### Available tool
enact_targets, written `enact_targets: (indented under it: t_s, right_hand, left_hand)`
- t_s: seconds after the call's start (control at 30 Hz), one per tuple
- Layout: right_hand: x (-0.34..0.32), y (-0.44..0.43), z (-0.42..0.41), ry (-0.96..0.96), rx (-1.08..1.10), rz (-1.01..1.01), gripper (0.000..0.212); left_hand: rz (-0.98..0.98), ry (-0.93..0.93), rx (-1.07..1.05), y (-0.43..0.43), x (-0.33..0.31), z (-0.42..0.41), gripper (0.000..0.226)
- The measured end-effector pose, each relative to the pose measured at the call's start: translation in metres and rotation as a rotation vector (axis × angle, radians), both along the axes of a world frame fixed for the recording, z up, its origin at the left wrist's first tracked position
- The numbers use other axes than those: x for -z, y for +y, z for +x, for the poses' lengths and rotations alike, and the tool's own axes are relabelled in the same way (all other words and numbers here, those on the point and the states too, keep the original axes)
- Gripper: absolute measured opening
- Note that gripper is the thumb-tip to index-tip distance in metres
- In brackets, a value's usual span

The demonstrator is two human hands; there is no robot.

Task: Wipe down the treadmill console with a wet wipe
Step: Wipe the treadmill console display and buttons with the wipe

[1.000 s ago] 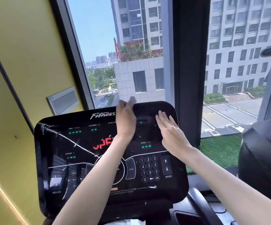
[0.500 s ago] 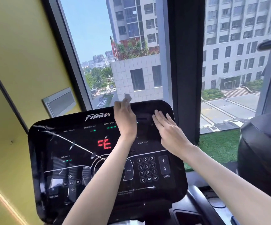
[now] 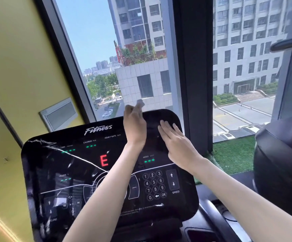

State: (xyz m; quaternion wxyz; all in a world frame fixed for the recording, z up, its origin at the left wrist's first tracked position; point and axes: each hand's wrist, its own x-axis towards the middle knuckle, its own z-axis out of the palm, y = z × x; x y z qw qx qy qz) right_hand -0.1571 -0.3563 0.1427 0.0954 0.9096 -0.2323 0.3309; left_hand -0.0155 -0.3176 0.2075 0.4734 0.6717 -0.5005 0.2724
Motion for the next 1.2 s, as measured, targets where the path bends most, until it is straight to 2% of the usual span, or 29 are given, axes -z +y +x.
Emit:
enact_targets:
  t_s: [0.03,0.13,0.2,0.27,0.3,0.4,0.43,0.53,0.57,0.6,0.67,0.73,0.83,0.87,0.97,1.0,1.03,1.13,1.17,1.2]
  right_hand:
    - [0.000,0.000,0.000,-0.005,-0.005,-0.004,0.080]
    - [0.001,-0.002,0.001,0.007,0.006,-0.022,0.079]
    - [0.001,-0.003,0.000,0.013,0.009,-0.015,0.078]
    - [0.000,-0.002,-0.001,0.003,-0.007,-0.013,0.079]
    - [-0.001,-0.001,-0.001,-0.006,-0.021,-0.011,0.078]
    - [-0.002,0.000,-0.008,-0.011,-0.047,0.024,0.076]
    - [0.000,0.001,-0.012,-0.035,-0.037,0.021,0.075]
    - [0.019,0.006,-0.027,-0.190,0.073,0.034,0.076]
    - [0.027,0.008,-0.031,-0.219,0.112,0.051,0.075]
    - [0.036,0.010,-0.034,-0.224,0.134,0.063,0.073]
    - [0.047,0.014,-0.038,-0.177,0.142,0.054,0.069]
    - [0.051,0.014,-0.039,-0.113,0.142,0.034,0.070]
    - [0.052,0.014,-0.037,-0.069,0.177,0.033,0.072]
    - [0.052,0.014,-0.037,-0.063,0.184,0.030,0.072]
    - [0.052,0.014,-0.037,-0.019,0.198,-0.010,0.073]
    - [0.051,0.014,-0.037,-0.012,0.203,-0.020,0.073]
    - [0.052,0.013,-0.037,-0.007,0.207,-0.023,0.074]
    - [0.053,0.015,-0.037,0.008,0.220,-0.021,0.077]
    - [0.053,0.015,-0.037,0.019,0.224,-0.023,0.078]
    - [0.053,0.015,-0.037,0.033,0.227,-0.024,0.079]
  left_hand:
    - [0.010,-0.016,0.006,-0.001,-0.001,-0.004,0.029]
    - [0.226,-0.389,0.229,0.000,0.006,-0.016,0.032]
    - [0.215,-0.318,0.234,-0.005,-0.001,-0.007,0.029]
    - [0.098,-0.161,0.105,-0.008,-0.006,-0.003,0.025]
    - [0.106,-0.191,0.084,-0.008,-0.006,-0.008,0.025]
    - [0.341,-0.528,0.220,-0.005,0.000,-0.025,0.031]
    - [0.367,-0.534,0.219,-0.006,-0.003,-0.021,0.031]
    - [0.203,-0.266,0.096,-0.014,-0.012,-0.007,0.035]
    - [0.188,-0.256,0.079,-0.014,-0.010,-0.010,0.037]
    - [0.237,-0.324,0.093,-0.014,-0.008,-0.019,0.040]
    - [0.400,-0.572,0.227,-0.011,0.003,-0.030,0.046]
    - [0.446,-0.640,0.260,-0.013,-0.003,-0.024,0.050]
    - [0.268,-0.359,0.121,-0.021,-0.012,-0.015,0.045]
    - [0.280,-0.367,0.114,-0.021,-0.011,-0.021,0.045]
    - [0.510,-0.745,0.341,-0.017,0.006,-0.037,0.039]
    - [0.542,-0.801,0.372,-0.016,0.004,-0.035,0.039]
    - [0.529,-0.770,0.347,-0.019,-0.001,-0.029,0.040]
    - [0.292,-0.388,0.189,-0.027,-0.011,-0.017,0.039]
    - [0.283,-0.378,0.205,-0.025,-0.008,-0.021,0.037]
    - [0.344,-0.467,0.265,-0.024,-0.003,-0.027,0.036]
